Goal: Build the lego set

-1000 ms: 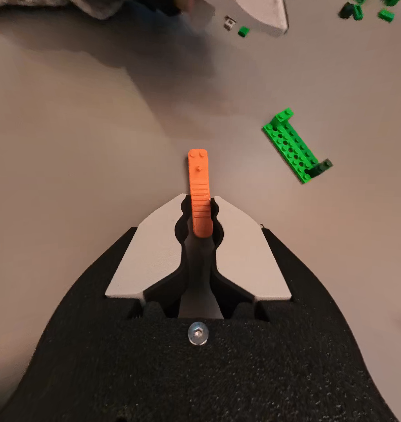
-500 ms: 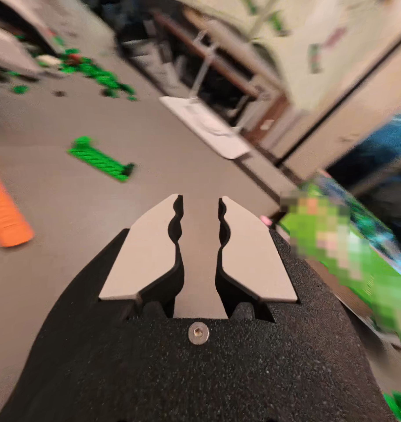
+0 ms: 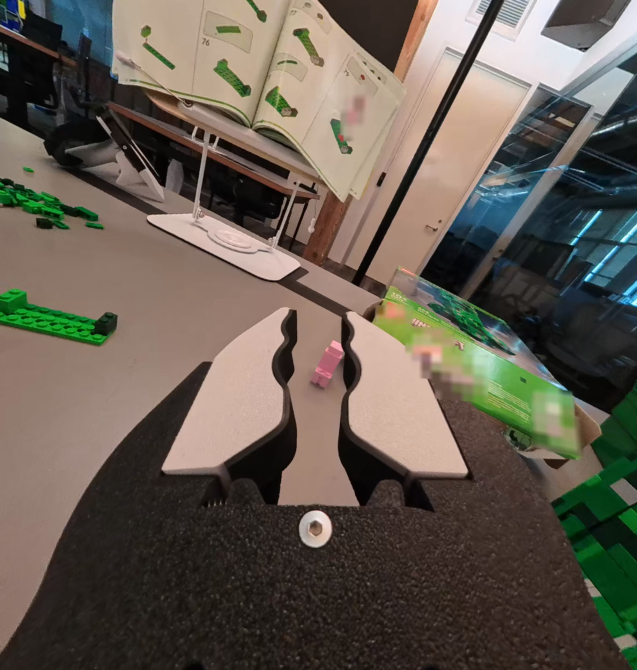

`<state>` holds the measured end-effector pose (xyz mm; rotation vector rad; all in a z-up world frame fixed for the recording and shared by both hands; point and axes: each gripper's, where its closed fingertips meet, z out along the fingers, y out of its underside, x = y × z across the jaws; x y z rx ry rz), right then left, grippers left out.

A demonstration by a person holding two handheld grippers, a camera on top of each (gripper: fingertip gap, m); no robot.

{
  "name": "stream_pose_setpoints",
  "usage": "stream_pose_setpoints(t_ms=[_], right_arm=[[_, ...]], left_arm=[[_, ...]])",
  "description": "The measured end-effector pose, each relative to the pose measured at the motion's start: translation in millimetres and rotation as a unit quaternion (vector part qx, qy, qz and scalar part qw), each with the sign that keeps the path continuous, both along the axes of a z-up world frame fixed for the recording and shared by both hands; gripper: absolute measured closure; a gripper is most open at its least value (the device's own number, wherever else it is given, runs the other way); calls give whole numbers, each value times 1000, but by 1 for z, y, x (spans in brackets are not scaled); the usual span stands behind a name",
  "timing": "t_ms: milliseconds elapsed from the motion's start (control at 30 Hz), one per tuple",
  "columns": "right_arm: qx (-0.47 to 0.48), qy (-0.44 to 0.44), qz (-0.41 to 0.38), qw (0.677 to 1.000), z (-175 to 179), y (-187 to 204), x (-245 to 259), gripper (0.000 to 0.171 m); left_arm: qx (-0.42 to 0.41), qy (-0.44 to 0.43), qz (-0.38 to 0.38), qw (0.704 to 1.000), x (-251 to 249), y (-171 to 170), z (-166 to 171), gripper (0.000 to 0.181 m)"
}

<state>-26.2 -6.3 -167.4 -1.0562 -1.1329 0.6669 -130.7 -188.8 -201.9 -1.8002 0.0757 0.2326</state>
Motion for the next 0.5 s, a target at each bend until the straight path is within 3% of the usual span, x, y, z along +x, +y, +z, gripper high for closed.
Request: stream_pose_setpoints(t_ms=[500], right_arm=[[5,5,-3,1000,1,1,1,150]], left_arm=[[-3,-1,6,1000,-4,-1,-1,149]])
